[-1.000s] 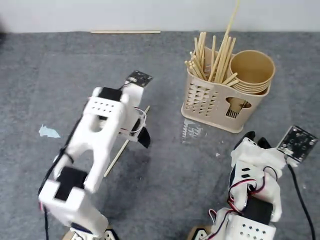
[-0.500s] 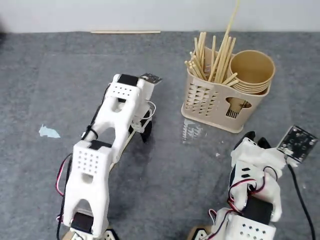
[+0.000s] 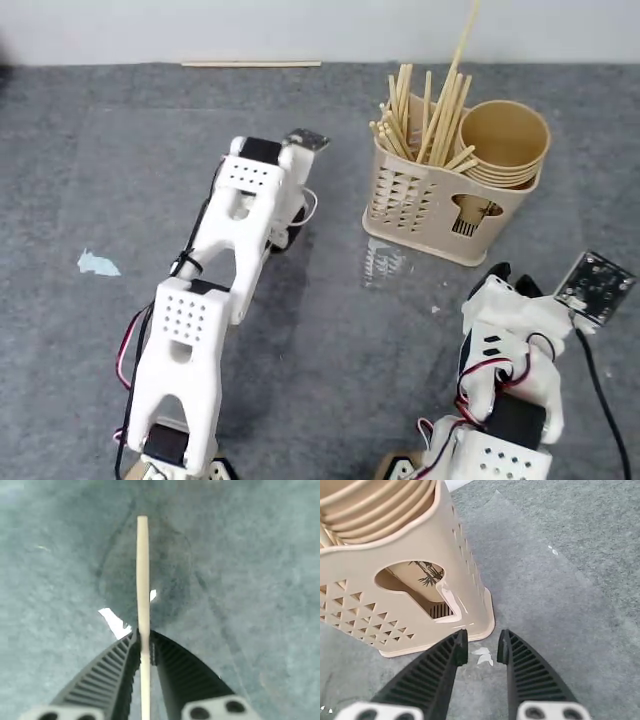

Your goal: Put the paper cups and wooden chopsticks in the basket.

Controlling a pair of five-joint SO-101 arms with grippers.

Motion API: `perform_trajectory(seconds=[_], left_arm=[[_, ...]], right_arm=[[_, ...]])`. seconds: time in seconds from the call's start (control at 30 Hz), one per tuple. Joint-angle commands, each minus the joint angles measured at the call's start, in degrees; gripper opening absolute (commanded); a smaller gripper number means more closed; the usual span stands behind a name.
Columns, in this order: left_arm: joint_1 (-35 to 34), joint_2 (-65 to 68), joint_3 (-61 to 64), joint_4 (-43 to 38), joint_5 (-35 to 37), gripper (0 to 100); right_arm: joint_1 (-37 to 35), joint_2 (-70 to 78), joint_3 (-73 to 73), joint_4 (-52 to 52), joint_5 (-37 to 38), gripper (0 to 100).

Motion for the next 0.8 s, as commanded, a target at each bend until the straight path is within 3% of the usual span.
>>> perform_trajectory(seconds=[0.0, 0.37, 0.6, 0.77], left_arm=[[0.35, -11.16, -1.80, 1.14, 3.87, 1], [3.78, -28.84, -19.56, -0.79, 15.56, 1], [9.41, -30.59, -34.86, -14.24, 27.52, 1], [13.19, -30.51, -36.53, -29.01, 31.82, 1]], right_arm=[[-0.57, -0.66, -0.18, -0.48, -0.44, 11.1], [-0.57, -0.66, -0.18, -0.48, -0.35, 11.1], [-0.57, -0.66, -0.18, -0.48, -0.35, 11.1], [-0.57, -0.66, -0.18, -0.48, -0.35, 11.1]])
